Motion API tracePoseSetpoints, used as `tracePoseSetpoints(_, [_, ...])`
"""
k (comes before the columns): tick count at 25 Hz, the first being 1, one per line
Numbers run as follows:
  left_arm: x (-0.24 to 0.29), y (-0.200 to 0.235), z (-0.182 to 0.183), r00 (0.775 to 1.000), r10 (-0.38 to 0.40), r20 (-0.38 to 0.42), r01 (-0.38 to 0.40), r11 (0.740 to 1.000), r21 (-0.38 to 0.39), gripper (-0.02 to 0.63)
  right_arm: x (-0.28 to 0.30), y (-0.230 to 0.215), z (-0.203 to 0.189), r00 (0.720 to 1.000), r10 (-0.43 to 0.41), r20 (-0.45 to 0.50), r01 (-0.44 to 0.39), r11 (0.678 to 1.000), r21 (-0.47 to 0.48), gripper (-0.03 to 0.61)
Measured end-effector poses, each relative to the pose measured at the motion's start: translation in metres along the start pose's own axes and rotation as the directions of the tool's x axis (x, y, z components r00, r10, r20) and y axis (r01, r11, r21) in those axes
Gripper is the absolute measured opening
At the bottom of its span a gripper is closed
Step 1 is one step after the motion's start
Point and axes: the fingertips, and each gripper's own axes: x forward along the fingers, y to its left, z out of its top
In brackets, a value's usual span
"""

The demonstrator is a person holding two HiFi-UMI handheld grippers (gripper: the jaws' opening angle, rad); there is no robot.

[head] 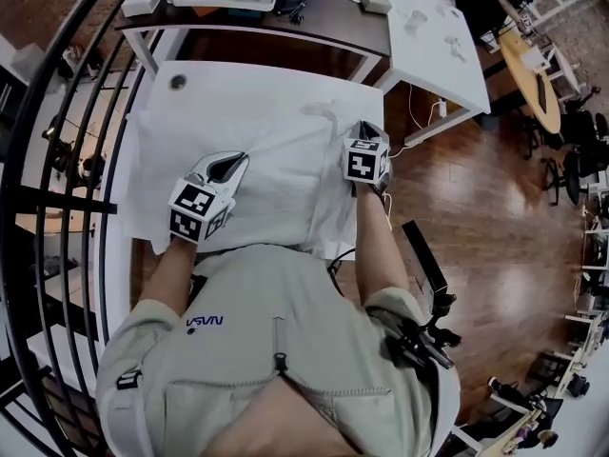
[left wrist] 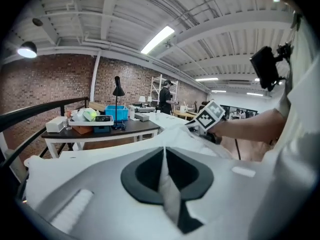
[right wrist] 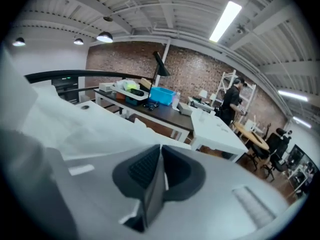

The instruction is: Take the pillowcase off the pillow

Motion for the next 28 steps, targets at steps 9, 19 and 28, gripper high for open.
tracePoseSetpoints(9, [0.036, 0.018, -0.018, 0.996, 0.064, -0.057, -0.054, 0.986, 0.159, 0.044, -0.049, 0.031, 0.009, 0.978, 0.166, 0.122, -0.174, 0.983, 0.061, 0.089])
tracePoseSetpoints(19, [-0.011, -0.036, -0.005, 0.992, -0.123, 0.011, 0.117, 0.966, 0.228, 0.181, -0.154, 0.090, -0.067, 0.995, 0.088, 0.055, -0.095, 0.985, 0.146, 0.089])
tracePoseSetpoints(28, [-0.014, -0.117, -0.049, 0.965, -0.237, -0.110, 0.260, 0.923, 0.285, 0.224, -0.196, 0.100, -0.128, 0.996, 0.093, 0.004, -0.092, 0.978, 0.189, 0.153])
